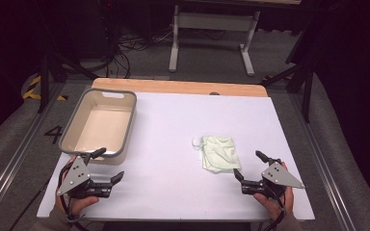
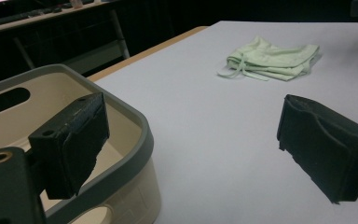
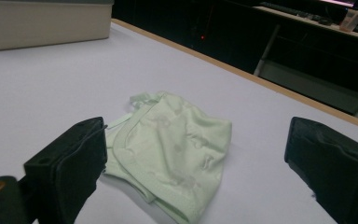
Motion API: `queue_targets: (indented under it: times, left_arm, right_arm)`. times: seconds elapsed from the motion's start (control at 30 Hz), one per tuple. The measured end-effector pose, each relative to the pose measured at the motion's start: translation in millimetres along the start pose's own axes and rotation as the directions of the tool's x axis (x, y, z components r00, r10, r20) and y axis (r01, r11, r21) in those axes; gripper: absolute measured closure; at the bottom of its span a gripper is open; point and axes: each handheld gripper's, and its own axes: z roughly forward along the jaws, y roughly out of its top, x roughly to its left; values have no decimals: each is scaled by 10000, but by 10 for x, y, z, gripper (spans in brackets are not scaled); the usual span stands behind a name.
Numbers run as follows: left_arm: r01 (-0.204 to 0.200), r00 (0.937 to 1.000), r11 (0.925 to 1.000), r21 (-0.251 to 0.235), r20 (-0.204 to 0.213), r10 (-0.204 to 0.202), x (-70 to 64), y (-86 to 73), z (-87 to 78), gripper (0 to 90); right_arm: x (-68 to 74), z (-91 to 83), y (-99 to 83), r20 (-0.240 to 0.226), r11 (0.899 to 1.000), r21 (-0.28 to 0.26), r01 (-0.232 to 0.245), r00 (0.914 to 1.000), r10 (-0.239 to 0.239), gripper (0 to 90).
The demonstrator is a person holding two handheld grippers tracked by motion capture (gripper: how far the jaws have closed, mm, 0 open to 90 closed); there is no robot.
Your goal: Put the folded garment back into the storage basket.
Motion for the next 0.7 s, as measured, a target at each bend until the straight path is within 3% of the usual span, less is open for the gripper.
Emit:
queue_targets:
  times: [0.17,0.3,0.37,0.43,0.53,0.6,0.7]
  left_arm:
    - [-165,9999,9998,142,29,165,-17,-12,30,91]
    - [-285,9996,9993,246,96,282,-41,-32,17,87]
    - [-138,9999,9998,155,80,136,-50,-26,13,87]
    - [-280,9996,9993,232,92,278,-56,-26,20,87]
    - [-42,9999,9998,206,159,39,-42,-33,42,88]
    - [6,9999,9998,219,150,-9,-44,-33,47,88]
    - [-117,9998,9993,344,189,110,-52,-28,50,91]
  right_arm:
    - [-24,50,-35,-35,9994,336,-41,10000,42,59]
    - [-71,96,-24,-52,9995,307,-124,9999,126,64]
    - [-89,137,-14,-178,9987,427,-284,9994,292,64]
    - [-96,196,30,-257,9973,590,-447,9986,463,59]
    - [-87,264,97,-241,9978,553,-355,9990,369,62]
    - [-97,352,161,-522,9969,685,-380,9978,417,57]
    - [-147,509,268,-543,9963,785,-355,9977,398,55]
